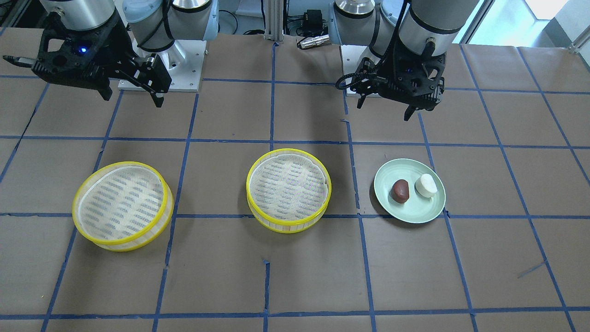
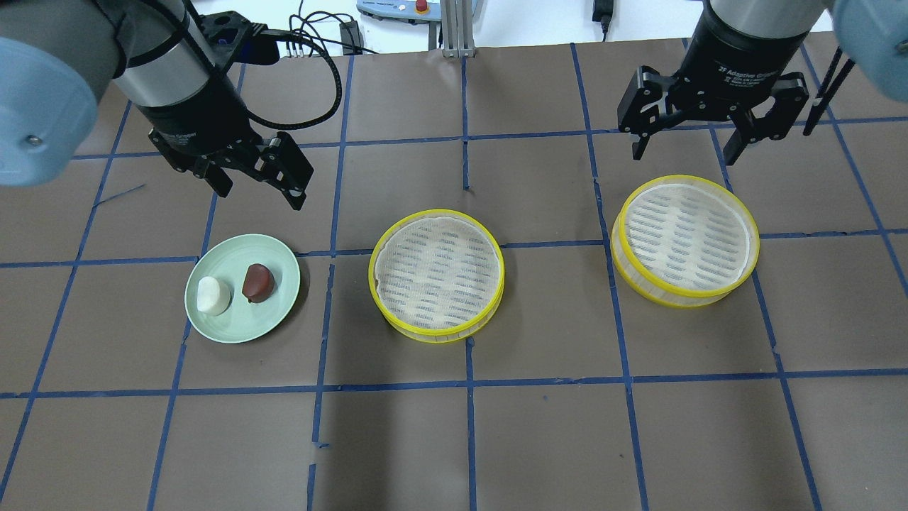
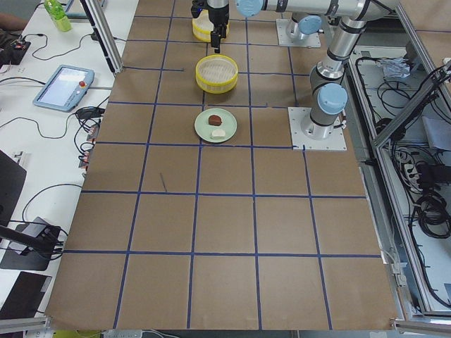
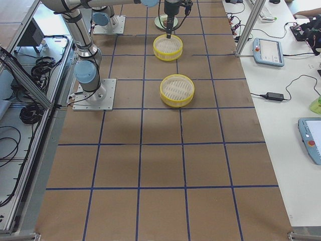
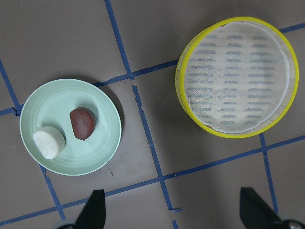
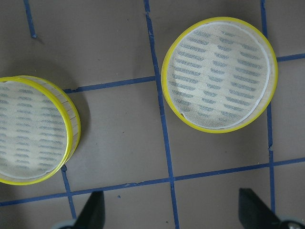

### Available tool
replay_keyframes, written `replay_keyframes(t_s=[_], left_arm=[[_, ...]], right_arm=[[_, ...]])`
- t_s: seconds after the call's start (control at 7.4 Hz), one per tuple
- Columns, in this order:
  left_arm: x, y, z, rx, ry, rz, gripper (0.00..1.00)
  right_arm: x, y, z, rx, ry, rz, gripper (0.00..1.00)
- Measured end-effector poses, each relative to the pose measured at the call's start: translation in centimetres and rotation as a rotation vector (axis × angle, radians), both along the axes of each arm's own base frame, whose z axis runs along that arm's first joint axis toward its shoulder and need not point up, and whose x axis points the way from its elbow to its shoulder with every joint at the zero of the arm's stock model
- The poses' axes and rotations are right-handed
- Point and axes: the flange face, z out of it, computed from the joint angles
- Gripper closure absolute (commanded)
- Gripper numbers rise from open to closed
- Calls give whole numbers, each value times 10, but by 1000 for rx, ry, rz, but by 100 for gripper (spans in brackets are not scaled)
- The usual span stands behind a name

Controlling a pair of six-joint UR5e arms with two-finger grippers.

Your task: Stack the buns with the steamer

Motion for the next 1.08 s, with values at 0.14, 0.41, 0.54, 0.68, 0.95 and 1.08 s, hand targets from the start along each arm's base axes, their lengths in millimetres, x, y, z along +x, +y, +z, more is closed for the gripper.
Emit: replay_keyframes(t_s=[0.14, 0.41, 0.54, 0.68, 0.95, 1.08], left_arm=[[1, 0, -1, 1, 0, 2, 0], [5, 0, -2, 2, -4, 10, 0], [6, 0, -2, 2, -6, 15, 0], [8, 0, -3, 4, -7, 18, 0], [31, -4, -15, 27, -2, -24, 0], [61, -9, -30, 52, 6, -14, 0]], right_arm=[[0, 0, 0, -2, 0, 1, 0], [2, 0, -1, -3, -1, 4, 0], [2, 0, -1, -2, -2, 8, 0], [1, -1, -2, -1, -3, 18, 0], [-31, -9, -3, 9, -1, 53, 2], [-70, -14, -7, 31, -7, 55, 5]])
